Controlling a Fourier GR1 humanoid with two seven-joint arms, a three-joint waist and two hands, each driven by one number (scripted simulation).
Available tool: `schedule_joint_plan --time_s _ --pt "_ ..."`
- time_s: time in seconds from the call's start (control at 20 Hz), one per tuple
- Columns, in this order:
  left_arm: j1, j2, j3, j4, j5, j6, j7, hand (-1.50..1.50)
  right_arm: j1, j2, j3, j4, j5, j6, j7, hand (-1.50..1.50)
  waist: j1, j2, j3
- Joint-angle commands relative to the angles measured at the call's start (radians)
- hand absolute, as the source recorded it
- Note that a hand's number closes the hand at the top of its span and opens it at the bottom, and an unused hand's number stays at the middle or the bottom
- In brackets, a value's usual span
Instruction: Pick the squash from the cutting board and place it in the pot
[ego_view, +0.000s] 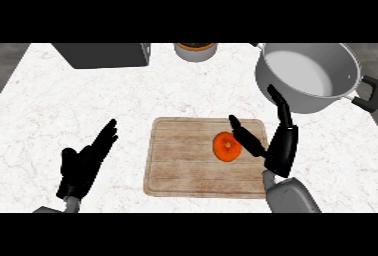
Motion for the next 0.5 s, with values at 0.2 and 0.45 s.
schedule_joint_plan --time_s 0.2,0.45 --pt "-0.034 -0.009 0.012 0.112 0.020 -0.081 -0.042 0.00 0.085 0.090 0.125 -0.116 0.367 -0.007 0.433 -1.50 0.017 0.002 -0.002" --pt "-0.033 -0.026 -0.007 0.086 0.005 -0.075 -0.031 0.00 0.071 0.091 0.119 -0.248 0.479 0.180 0.788 -1.50 0.037 0.001 0.001"
